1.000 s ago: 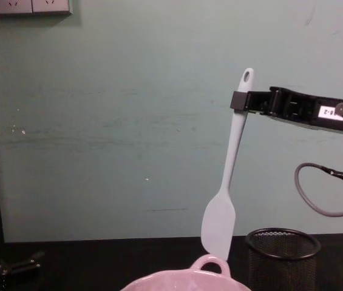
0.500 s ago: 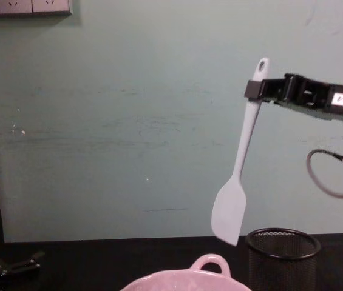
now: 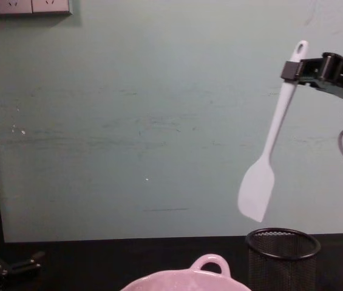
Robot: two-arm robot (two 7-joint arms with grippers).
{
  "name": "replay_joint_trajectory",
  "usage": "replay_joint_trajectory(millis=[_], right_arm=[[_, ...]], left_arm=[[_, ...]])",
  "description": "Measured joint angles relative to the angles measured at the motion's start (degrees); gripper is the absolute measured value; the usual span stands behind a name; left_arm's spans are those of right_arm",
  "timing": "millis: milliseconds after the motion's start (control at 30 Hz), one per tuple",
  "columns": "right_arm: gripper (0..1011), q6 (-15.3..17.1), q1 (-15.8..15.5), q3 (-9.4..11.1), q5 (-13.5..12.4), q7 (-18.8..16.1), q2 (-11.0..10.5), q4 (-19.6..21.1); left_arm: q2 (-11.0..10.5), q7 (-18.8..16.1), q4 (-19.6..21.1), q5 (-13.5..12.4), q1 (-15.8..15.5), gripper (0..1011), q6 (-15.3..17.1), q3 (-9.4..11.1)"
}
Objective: Use the one hand to pick up the spoon and stir the clear water in the bowl.
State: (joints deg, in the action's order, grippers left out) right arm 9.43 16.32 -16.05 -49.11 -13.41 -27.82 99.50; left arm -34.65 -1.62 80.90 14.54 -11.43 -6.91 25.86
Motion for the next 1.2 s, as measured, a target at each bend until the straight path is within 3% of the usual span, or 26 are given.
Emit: replay_joint_trajectory(millis=[367, 600, 1200], right_arm=[[118, -1.66, 1.27, 0.95, 0.07, 0.8, -0.23, -4.55], [118, -3.18, 3.12, 0.58, 2.16, 0.24, 0.79, -9.97], [118, -3.63, 4.16, -0.21, 5.8, -1.61, 3.26, -16.47]], left_arm=[[0.0, 0.0, 0.0, 0.0, 0.0, 1011, 0.0, 0.0], [0.0, 0.0, 0.0, 0.0, 0.0, 1011, 0.0, 0.0], [0.0, 0.0, 0.0, 0.0, 0.0, 1011, 0.0, 0.0]])
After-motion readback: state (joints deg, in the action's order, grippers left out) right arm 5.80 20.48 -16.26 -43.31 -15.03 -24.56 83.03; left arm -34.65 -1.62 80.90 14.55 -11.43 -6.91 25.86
